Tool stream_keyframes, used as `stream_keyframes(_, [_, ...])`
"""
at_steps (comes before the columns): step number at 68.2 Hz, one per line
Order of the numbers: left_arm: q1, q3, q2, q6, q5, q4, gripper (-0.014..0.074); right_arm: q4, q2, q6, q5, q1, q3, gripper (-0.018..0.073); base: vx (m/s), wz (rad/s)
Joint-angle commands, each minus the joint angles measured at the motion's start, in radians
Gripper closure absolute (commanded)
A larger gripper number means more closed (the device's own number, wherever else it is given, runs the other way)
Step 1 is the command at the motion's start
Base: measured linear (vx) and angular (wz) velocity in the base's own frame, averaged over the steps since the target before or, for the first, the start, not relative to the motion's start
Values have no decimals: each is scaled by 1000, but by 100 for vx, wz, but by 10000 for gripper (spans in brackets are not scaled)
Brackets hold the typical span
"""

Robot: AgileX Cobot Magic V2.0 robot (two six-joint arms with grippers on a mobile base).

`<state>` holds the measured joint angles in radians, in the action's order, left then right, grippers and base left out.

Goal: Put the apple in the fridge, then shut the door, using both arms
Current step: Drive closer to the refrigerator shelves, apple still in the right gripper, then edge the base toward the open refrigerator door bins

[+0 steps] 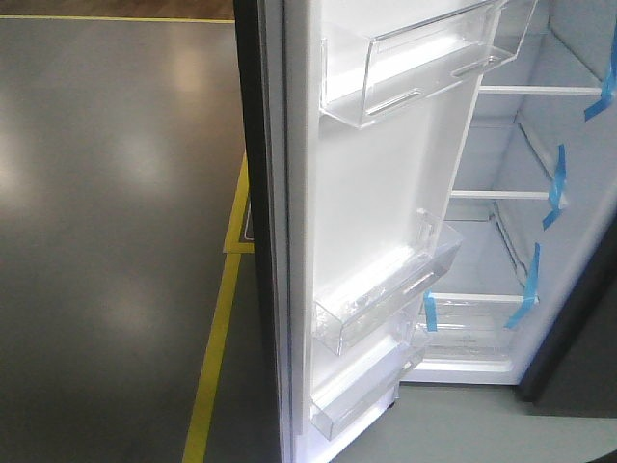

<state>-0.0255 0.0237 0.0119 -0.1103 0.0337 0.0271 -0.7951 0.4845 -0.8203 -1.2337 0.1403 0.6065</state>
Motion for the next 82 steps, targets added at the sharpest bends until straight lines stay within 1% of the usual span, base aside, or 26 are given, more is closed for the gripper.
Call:
stream_keyframes(1, [7, 29, 14, -9, -77, 0, 602, -64, 8, -11, 32, 1, 26, 426, 7, -2])
stream_keyframes(82, [7, 29, 14, -9, -77, 0, 602, -64, 8, -11, 28, 1, 26, 426, 7, -1])
